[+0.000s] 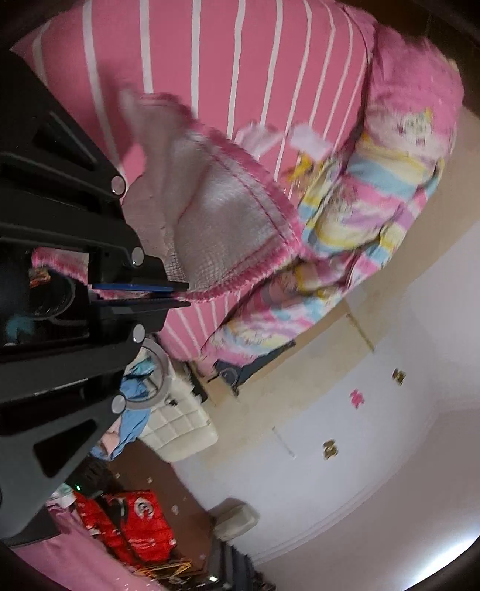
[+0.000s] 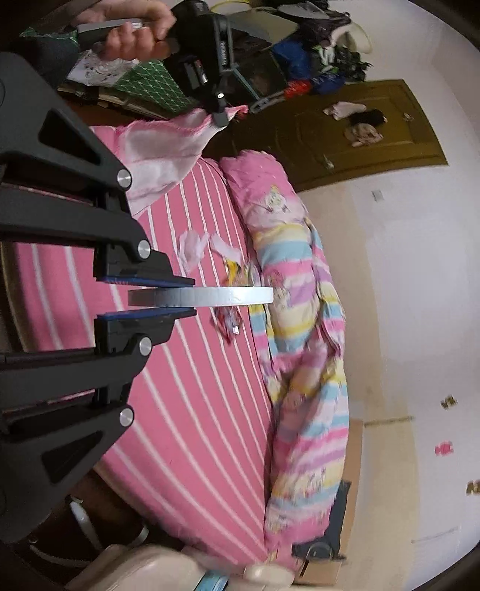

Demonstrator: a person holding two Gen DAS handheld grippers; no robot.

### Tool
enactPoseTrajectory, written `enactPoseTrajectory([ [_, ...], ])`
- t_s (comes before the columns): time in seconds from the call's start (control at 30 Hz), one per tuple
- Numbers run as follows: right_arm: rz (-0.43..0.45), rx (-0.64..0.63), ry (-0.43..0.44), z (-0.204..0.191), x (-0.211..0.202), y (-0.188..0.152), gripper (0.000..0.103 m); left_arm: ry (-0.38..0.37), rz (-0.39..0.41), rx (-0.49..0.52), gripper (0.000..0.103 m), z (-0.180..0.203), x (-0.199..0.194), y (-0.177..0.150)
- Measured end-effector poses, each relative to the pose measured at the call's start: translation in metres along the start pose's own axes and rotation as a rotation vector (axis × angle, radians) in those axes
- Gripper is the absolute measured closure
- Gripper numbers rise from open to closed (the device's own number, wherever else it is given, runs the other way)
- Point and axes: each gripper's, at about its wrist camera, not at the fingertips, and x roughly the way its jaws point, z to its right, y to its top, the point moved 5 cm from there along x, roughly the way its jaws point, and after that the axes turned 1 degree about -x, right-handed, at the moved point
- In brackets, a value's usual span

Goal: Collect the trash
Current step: 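Carry the cloth and tape roll in both tools over the black trash bin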

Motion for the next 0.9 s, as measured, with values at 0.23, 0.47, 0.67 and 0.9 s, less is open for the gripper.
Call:
enactPoseTrajectory([
  [0.23,0.043,0.11,-0.12,0.074,-0.07,-0.029,0.092,-0.064,-0.11,0.062,0.1,0.064,0.047,-0.042],
  [0.47,0.032,0.217,-0.245,0.149,-0.121,-0.074,0.092,-0.119,-0.28,0.089,0.1,0.108,0.128,-0.113],
  [0.67,-0.017,0.315,-0.351,0.215,-0.136,-0.121,0.092,-0.131,-0.427,0.102,0.1,0.128,0.197,-0.18],
  [0.9,-0.101,0.399,-0.406,0.262,-0.125,-0.176,0.092,-0.113,-0.619,0.132,0.1,0.133,0.272,-0.271],
])
